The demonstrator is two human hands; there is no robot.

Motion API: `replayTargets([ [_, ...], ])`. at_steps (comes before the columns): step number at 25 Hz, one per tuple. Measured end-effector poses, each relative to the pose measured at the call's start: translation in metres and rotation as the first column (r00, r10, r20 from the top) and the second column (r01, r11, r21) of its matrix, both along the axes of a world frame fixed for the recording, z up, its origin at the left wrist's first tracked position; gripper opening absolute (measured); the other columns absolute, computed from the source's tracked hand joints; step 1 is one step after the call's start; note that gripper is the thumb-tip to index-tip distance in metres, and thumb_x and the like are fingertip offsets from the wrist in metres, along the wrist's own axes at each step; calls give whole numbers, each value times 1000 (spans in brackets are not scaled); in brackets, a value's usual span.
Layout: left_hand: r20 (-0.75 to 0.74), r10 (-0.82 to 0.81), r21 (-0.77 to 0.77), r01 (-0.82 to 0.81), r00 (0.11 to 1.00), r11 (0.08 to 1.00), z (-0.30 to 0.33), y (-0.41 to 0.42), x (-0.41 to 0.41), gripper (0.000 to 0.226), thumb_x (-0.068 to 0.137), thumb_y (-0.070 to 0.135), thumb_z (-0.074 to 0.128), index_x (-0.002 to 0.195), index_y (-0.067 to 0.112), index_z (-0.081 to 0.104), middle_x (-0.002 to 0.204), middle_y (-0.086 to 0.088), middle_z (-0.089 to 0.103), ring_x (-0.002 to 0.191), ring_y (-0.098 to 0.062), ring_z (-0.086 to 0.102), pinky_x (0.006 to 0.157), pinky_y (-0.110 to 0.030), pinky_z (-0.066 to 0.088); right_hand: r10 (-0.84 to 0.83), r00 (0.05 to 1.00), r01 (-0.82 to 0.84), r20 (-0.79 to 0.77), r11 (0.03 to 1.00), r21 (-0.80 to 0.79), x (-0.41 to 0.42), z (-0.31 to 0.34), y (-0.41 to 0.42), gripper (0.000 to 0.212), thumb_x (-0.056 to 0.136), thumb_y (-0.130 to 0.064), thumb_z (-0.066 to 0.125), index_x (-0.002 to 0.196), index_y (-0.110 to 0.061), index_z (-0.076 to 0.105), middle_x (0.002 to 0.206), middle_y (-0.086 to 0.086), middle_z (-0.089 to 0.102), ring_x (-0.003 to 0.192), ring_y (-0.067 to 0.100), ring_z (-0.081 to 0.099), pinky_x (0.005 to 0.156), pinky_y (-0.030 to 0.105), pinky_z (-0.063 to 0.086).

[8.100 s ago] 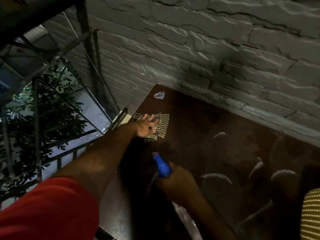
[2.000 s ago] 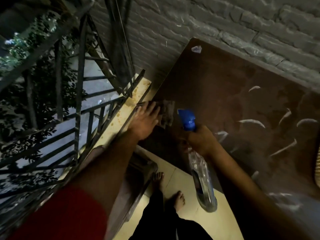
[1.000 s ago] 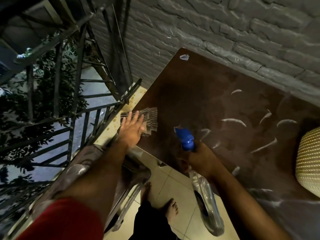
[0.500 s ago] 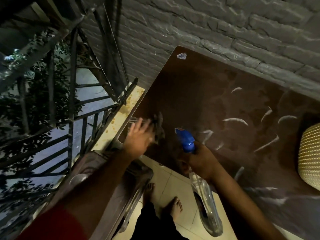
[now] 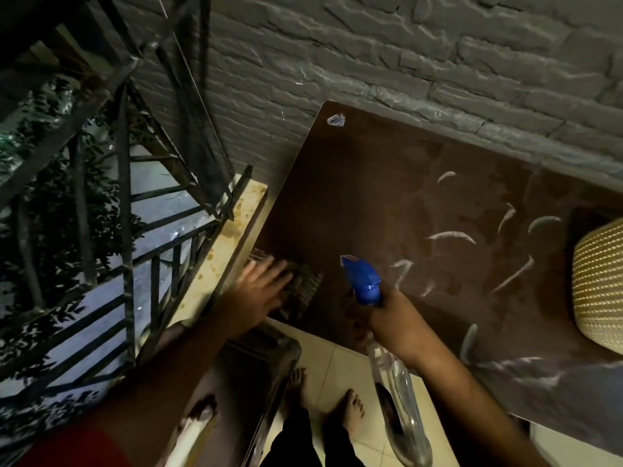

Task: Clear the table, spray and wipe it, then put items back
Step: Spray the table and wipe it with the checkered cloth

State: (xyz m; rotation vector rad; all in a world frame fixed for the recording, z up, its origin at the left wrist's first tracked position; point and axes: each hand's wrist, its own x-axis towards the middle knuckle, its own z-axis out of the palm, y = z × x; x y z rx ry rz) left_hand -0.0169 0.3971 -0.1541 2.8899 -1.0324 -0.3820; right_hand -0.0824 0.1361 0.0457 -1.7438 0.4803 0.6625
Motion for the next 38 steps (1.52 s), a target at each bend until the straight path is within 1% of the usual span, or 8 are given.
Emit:
replayTargets([
  [3, -34, 277, 73, -274, 960, 959, 15, -23, 12, 60, 97, 53, 19, 152, 28, 15, 162, 0, 0, 148, -26, -9, 120, -51, 3, 4, 1000, -4, -10, 999, -44, 5, 0, 4, 22, 87, -2, 61, 101, -18, 58, 62, 2, 61, 45, 8, 56, 43, 16, 45],
  [8, -12, -188, -3, 188, 982, 982, 9, -27, -24, 59, 94, 50, 24, 150, 30, 25, 160, 0, 21, 148, -27, 13, 119, -48, 8, -4, 1000, 3, -23, 999, -34, 7, 9, 1, 12, 89, -3, 59, 92, -14, 57, 58, 7, 58, 41, 6, 53, 43, 14, 45],
  [12, -85, 277, 72, -272, 957, 960, 23, -67, 16, 60, 100, 50, 25, 153, 29, 10, 163, 0, -2, 149, -27, -12, 120, -48, -6, -31, 999, 30, -25, 998, -57, 9, 3, -3, 15, 86, -1, 60, 86, -15, 58, 60, 10, 57, 44, 12, 53, 45, 16, 46],
  [17, -89, -253, -28, 251, 963, 968, 17, -46, -56, 55, 91, 47, 38, 144, 35, 37, 157, 4, 29, 146, -26, 21, 119, -49, 11, -106, 994, 104, -32, 992, -67, 6, 4, -16, 12, 85, -3, 63, 88, -14, 59, 59, 11, 60, 49, 18, 57, 50, 24, 49],
  [23, -73, 157, -29, -159, 985, 987, 13, -98, 41, 55, 100, 46, 21, 153, 33, 16, 163, 6, 2, 149, -21, -9, 120, -45, -5, -185, 981, 178, -54, 978, -107, 10, -6, -30, 8, 85, -7, 66, 89, -9, 60, 58, 10, 61, 54, 24, 59, 64, 38, 50],
  [28, -23, 95, -94, -97, 995, 991, 9, -73, -57, 53, 90, 40, 33, 141, 28, 44, 154, -2, 37, 144, -29, 24, 114, -50, 19, -188, 980, 174, -65, 968, -182, -2, -11, -48, 12, 82, -4, 65, 89, -13, 61, 58, 8, 62, 48, 17, 58, 50, 29, 50],
  [31, -37, 347, -132, -349, 937, 928, 0, -59, -38, 52, 96, 43, 27, 138, 21, 49, 150, -7, 42, 143, -30, 25, 112, -52, 21, -3, 986, -36, -165, 972, -233, -22, -22, -43, 7, 81, -14, 67, 85, -19, 65, 60, 5, 67, 50, 16, 62, 53, 30, 51],
  [38, -150, 493, -82, -507, 857, 858, 8, -93, 33, 66, 93, 47, 9, 154, 25, 20, 163, 2, 4, 149, -24, -10, 117, -43, -8, 15, 998, -31, -60, 960, -279, -18, -18, -54, 8, 76, -25, 68, 82, -26, 63, 66, -1, 69, 61, 16, 66, 69, 37, 56],
])
